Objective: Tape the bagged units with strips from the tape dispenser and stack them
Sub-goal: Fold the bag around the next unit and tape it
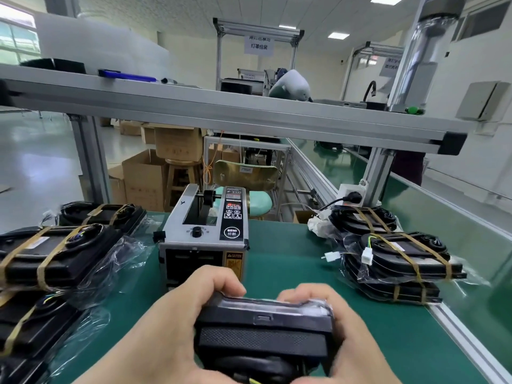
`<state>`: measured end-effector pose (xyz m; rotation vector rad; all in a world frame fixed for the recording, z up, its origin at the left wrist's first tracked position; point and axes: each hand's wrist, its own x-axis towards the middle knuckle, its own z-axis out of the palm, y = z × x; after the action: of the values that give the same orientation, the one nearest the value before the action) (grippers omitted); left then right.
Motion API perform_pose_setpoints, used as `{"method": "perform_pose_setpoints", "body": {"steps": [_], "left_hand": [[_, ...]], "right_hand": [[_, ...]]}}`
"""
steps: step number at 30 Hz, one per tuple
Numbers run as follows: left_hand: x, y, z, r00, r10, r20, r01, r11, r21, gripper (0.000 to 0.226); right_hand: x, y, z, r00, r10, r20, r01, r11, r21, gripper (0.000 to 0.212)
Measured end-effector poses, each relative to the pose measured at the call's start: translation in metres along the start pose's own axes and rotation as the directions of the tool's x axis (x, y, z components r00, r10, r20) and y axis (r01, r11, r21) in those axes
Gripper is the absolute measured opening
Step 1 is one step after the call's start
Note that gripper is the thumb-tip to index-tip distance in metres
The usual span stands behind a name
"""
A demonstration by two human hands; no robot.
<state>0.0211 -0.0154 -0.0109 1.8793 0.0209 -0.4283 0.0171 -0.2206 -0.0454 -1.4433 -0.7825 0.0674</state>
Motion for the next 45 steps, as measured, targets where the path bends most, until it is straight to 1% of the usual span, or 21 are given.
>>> {"method": "perform_pose_setpoints", "body": {"steps": [1,2,3,4,5,7,8,9,10,11,12,17,18,20,25,29,32,37,42,45], "left_hand": [[0.001,0.003,-0.001,0.998,0.003,0.055,-0.006,0.999,0.049,0.04],[0.002,0.018,-0.001,0.998,-0.062,0.015,0.063,0.993,-0.103,0.041],[0.002,0.013,-0.002,0.999,0.003,-0.038,-0.012,0.971,-0.238,0.041],[-0.005,0.002,-0.002,0.984,0.102,-0.145,-0.151,0.911,-0.385,0.041],[-0.011,-0.006,-0.002,0.941,0.246,-0.234,-0.325,0.848,-0.418,0.045],[-0.015,-0.004,-0.009,0.918,0.215,-0.334,-0.346,0.845,-0.408,0.065],[-0.013,-0.012,-0.015,0.901,0.182,-0.393,-0.357,0.828,-0.433,0.067],[-0.014,-0.024,-0.02,0.893,0.157,-0.422,-0.364,0.803,-0.472,0.057],[-0.012,-0.035,-0.021,0.879,0.091,-0.468,-0.34,0.807,-0.482,0.031],[-0.01,-0.042,-0.022,0.858,0.022,-0.514,-0.306,0.825,-0.476,0.014],[-0.007,-0.043,-0.021,0.845,-0.042,-0.533,-0.261,0.837,-0.481,0.013],[0.009,-0.047,-0.02,0.865,-0.239,-0.441,-0.142,0.726,-0.673,0.013],[0.012,-0.045,-0.02,0.864,-0.268,-0.426,-0.129,0.7,-0.702,0.012],[0.019,-0.043,-0.02,0.862,-0.293,-0.414,-0.115,0.682,-0.722,0.009],[0.024,-0.036,-0.022,0.859,-0.298,-0.416,-0.127,0.662,-0.739,0.009],[0.028,-0.03,-0.023,0.858,-0.307,-0.411,-0.132,0.642,-0.755,0.013],[0.03,-0.028,-0.022,0.848,-0.316,-0.426,-0.135,0.648,-0.75,0.016],[0.032,-0.031,-0.023,0.824,-0.322,-0.466,-0.168,0.647,-0.744,0.012],[0.033,-0.03,-0.023,0.83,-0.317,-0.46,-0.169,0.642,-0.748,0.01],[0.036,-0.03,-0.024,0.82,-0.325,-0.471,-0.163,0.657,-0.736,0.011]], "right_hand": [[0.002,0.004,0.0,1.0,-0.003,-0.001,0.003,0.999,0.036,0.058],[0.001,0.006,0.0,1.0,0.01,-0.017,-0.01,1.0,0.021,0.056],[0.0,0.011,-0.002,1.0,0.006,-0.031,-0.006,1.0,-0.005,0.055],[-0.001,0.012,-0.001,0.998,0.004,-0.067,-0.006,1.0,-0.027,0.054],[-0.003,0.014,0.0,0.994,-0.015,-0.104,0.012,1.0,-0.028,0.055],[-0.007,0.017,0.001,0.977,-0.054,-0.208,0.047,0.998,-0.038,0.058],[-0.009,0.02,0.0,0.96,-0.1,-0.263,0.075,0.992,-0.105,0.059],[-0.01,0.022,-0.001,0.943,-0.146,-0.3,0.091,0.978,-0.19,0.059],[-0.01,0.023,-0.002,0.927,-0.195,-0.32,0.106,0.956,-0.273,0.059],[-0.01,0.024,-0.004,0.915,-0.225,-0.336,0.112,0.94,-0.323,0.056],[-0.01,0.025,-0.005,0.904,-0.25,-0.346,0.124,0.929,-0.347,0.054],[-0.012,0.027,-0.005,0.862,-0.26,-0.436,0.137,0.946,-0.294,0.051],[-0.012,0.027,-0.005,0.855,-0.26,-0.449,0.138,0.948,-0.286,0.052],[-0.013,0.028,-0.007,0.85,-0.257,-0.459,0.129,0.948,-0.29,0.054],[-0.012,0.029,-0.009,0.85,-0.27,-0.452,0.143,0.945,-0.295,0.055],[-0.013,0.029,-0.006,0.855,-0.251,-0.454,0.146,0.956,-0.255,0.054],[-0.013,0.028,-0.007,0.858,-0.244,-0.453,0.131,0.955,-0.267,0.055],[-0.013,0.028,-0.008,0.85,-0.25,-0.463,0.125,0.951,-0.284,0.056],[-0.013,0.026,-0.007,0.856,-0.233,-0.461,0.112,0.955,-0.274,0.056],[-0.014,0.026,-0.006,0.859,-0.224,-0.461,0.096,0.954,-0.285,0.057]]}}
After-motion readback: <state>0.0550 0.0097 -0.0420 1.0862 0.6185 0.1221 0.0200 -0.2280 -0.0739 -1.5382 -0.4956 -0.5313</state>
